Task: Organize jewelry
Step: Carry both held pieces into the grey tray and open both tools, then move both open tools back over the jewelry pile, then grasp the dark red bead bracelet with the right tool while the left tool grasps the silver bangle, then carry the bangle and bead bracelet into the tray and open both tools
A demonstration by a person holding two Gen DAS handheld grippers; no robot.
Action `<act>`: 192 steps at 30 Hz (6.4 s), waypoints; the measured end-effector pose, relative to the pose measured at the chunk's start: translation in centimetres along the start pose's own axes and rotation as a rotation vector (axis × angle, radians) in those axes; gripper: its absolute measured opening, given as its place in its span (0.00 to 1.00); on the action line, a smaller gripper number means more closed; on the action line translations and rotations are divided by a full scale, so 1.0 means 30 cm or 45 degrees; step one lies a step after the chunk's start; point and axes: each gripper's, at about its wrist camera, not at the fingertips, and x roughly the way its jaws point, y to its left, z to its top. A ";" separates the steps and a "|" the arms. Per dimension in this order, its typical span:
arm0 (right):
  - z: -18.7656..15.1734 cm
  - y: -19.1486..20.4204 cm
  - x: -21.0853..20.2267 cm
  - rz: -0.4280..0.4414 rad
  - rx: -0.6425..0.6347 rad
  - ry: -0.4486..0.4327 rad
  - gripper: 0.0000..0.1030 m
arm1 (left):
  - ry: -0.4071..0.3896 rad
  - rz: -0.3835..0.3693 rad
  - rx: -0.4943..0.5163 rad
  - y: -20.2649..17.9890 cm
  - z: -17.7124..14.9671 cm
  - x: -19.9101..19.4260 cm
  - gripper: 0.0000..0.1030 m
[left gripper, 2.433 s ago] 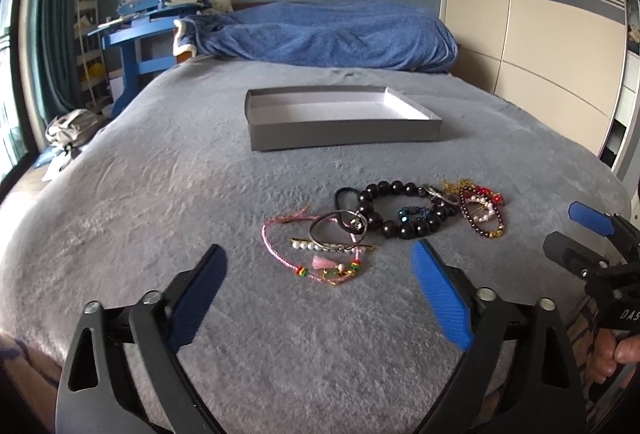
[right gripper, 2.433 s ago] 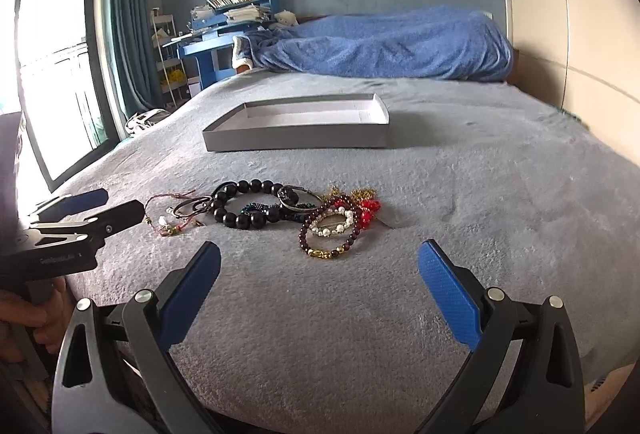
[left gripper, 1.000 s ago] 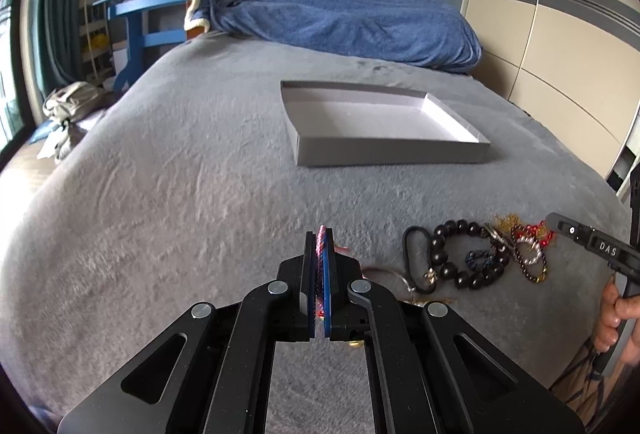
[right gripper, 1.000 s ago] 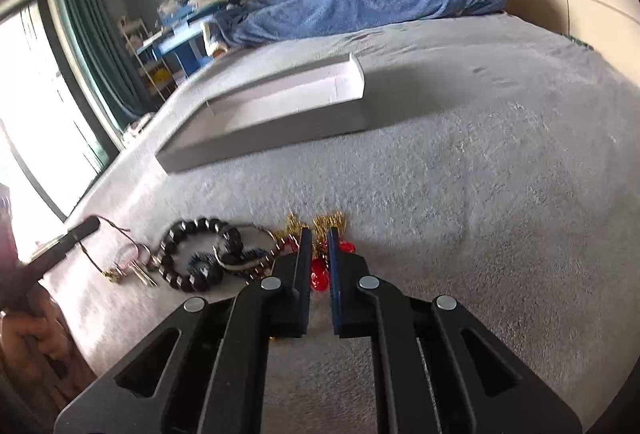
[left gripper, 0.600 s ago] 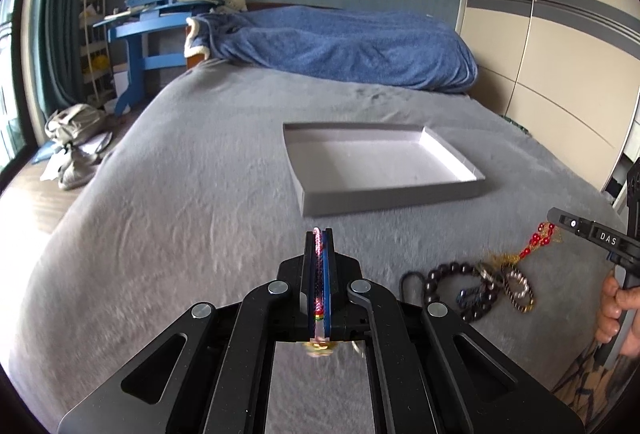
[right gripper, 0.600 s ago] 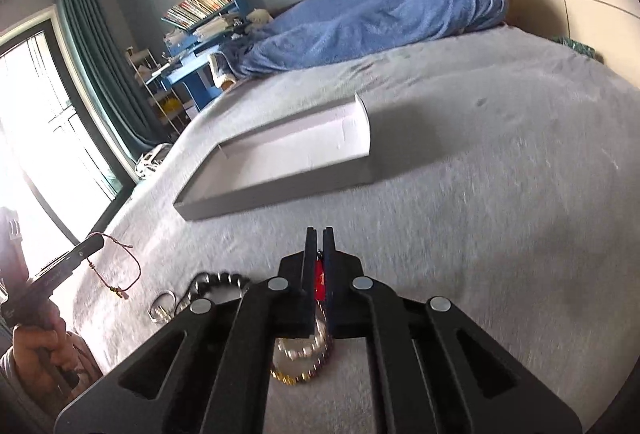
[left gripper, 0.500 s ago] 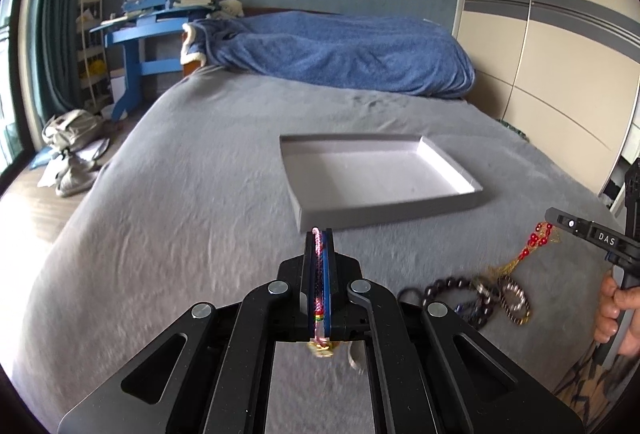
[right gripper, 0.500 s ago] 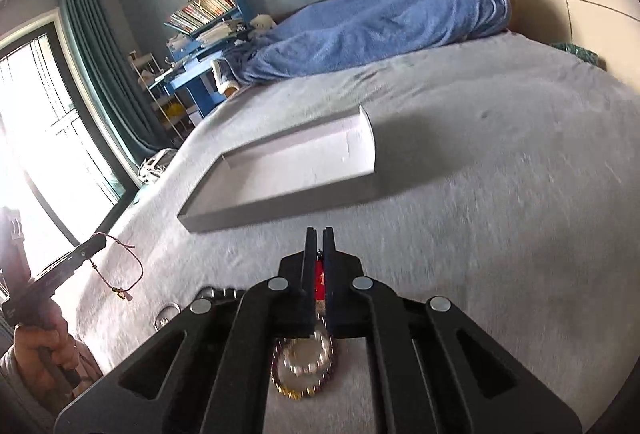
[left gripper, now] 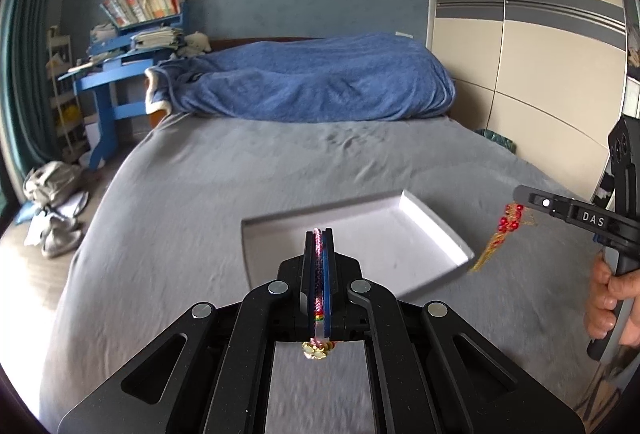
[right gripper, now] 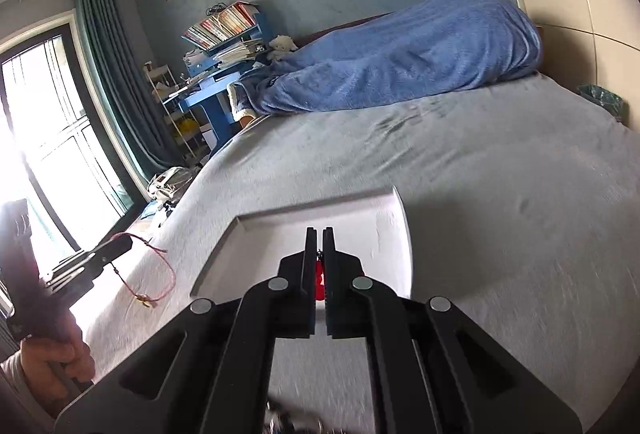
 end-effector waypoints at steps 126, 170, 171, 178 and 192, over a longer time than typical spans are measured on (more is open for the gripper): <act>-0.651 -0.016 -0.133 -0.233 -0.113 0.327 0.30 | 0.263 0.054 -0.064 -0.077 -0.619 -0.139 0.94; -0.617 -0.073 -0.118 -0.234 -0.041 0.304 0.06 | 0.337 -0.024 -0.008 -0.078 -0.539 -0.084 0.49; -0.614 -0.071 -0.124 -0.227 -0.038 0.296 0.06 | 0.334 -0.026 -0.002 -0.081 -0.534 -0.085 0.49; -0.543 -0.030 -0.176 -0.176 -0.058 0.188 0.06 | 0.299 -0.033 0.014 -0.092 -0.483 -0.087 0.49; -0.372 0.005 -0.208 -0.105 -0.079 0.047 0.06 | 0.220 -0.037 0.029 -0.088 -0.354 -0.048 0.49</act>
